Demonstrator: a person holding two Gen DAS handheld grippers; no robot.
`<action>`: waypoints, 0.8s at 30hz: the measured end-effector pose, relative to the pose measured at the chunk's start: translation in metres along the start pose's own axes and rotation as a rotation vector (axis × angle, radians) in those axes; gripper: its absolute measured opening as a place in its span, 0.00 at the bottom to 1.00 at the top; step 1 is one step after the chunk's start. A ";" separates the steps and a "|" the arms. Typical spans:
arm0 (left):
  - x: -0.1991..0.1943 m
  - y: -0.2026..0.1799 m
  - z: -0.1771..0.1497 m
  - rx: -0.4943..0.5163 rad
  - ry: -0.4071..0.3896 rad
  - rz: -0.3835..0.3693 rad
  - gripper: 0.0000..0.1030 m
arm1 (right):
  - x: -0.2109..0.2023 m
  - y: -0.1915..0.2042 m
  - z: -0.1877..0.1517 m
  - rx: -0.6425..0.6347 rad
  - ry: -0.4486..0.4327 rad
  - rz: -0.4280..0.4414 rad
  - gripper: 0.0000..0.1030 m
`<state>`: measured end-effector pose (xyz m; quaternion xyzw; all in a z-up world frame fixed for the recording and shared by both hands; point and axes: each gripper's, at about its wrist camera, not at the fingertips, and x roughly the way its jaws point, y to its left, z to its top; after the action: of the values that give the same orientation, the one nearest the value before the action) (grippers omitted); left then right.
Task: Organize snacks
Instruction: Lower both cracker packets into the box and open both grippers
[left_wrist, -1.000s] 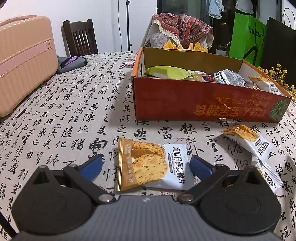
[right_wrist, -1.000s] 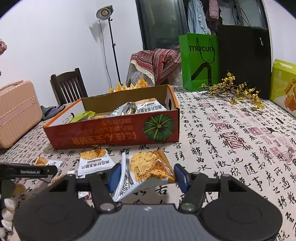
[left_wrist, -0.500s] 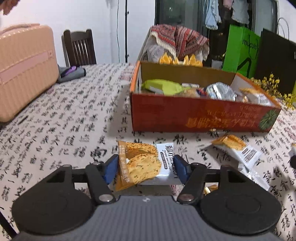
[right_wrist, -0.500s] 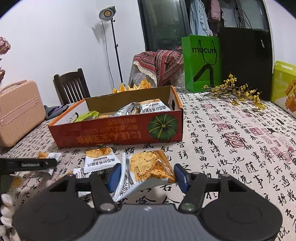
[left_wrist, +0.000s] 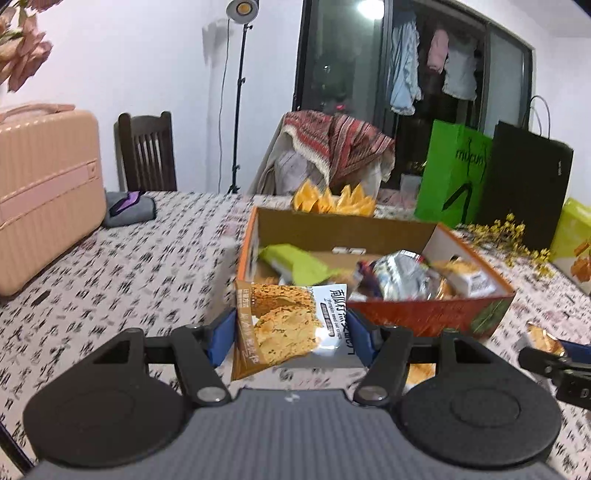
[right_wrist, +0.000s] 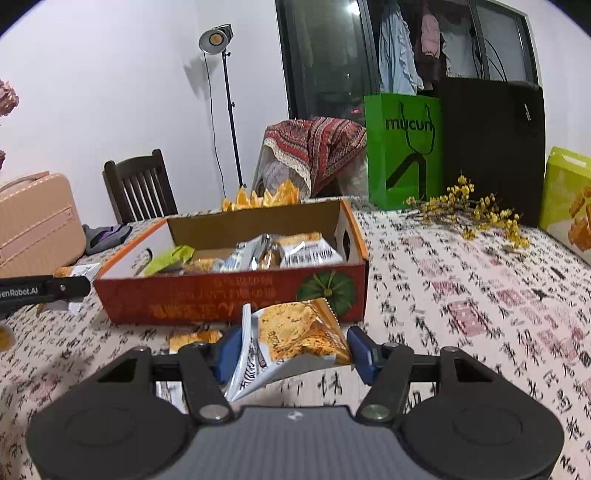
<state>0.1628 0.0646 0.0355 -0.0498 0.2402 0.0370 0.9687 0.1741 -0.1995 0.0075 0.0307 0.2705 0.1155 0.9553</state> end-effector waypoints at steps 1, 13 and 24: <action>0.001 -0.002 0.004 0.001 -0.008 -0.005 0.63 | 0.001 0.000 0.003 -0.001 -0.004 -0.002 0.59; 0.031 -0.023 0.040 -0.018 -0.047 -0.045 0.63 | 0.028 0.009 0.049 -0.018 -0.051 -0.012 0.59; 0.068 -0.033 0.067 -0.047 -0.076 -0.026 0.63 | 0.074 0.021 0.091 -0.008 -0.042 0.012 0.59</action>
<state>0.2567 0.0423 0.0650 -0.0744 0.2016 0.0319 0.9761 0.2788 -0.1615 0.0502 0.0309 0.2498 0.1219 0.9601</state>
